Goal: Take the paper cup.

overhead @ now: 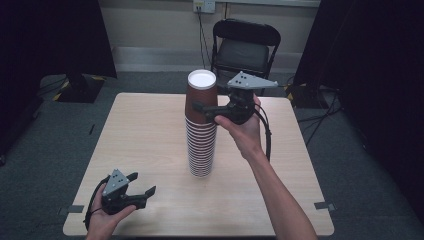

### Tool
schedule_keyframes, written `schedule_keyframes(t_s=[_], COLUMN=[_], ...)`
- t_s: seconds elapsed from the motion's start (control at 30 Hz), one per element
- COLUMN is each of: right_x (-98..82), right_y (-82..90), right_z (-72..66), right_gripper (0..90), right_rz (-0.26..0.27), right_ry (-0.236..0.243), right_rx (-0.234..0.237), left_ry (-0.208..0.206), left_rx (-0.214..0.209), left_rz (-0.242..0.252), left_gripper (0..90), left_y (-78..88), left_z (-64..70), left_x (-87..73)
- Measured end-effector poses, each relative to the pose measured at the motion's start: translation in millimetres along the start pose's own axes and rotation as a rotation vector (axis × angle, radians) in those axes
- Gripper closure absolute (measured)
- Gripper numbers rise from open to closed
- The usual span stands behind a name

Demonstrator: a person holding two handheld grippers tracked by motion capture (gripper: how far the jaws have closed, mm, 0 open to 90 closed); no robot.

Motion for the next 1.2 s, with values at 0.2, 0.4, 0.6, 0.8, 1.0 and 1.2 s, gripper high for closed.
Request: schedule_keyframes(t_s=[0.2,0.4,0.6,0.8,1.0,1.2], right_x=[-4.1,-6.8,-11.0,-13.6,-13.9,-13.0], right_y=[-12.4,-19.3,-25.3,-25.6,-25.8,-25.3], right_z=[3.5,4.3,4.3,4.5,4.1,4.4], right_gripper=[12.5,11.7,10.7,10.2,10.4,11.4], right_rz=[-0.049,-0.066,-0.106,-0.098,-0.103,-0.099], right_ry=[0.002,0.008,0.017,0.015,0.019,0.020], right_rx=[0.000,0.000,-0.014,-0.010,-0.011,-0.009], left_ry=[0.002,0.001,0.003,0.004,0.003,0.014], left_rx=[0.002,0.003,0.003,0.002,-0.002,0.003], left_rz=[0.002,0.000,0.005,0.003,0.001,-0.003], left_gripper=[18.2,18.2,18.2,18.2,18.1,17.3], left_y=[0.4,0.1,0.9,0.5,-0.1,-0.1], left_z=[-0.8,-1.2,-1.0,-1.7,-1.8,-2.1], left_x=[0.0,0.0,0.0,0.0,0.0,-0.3])
Point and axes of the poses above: each handheld gripper's, and its own axes: y roughly backward along the jaws, x roughly out of its top, z roughly to its right, the point moved 2 cm from there along -y, roughly forward along the jaws, and after that the axes turned 8 degrees about x, right-handed, at the moved point
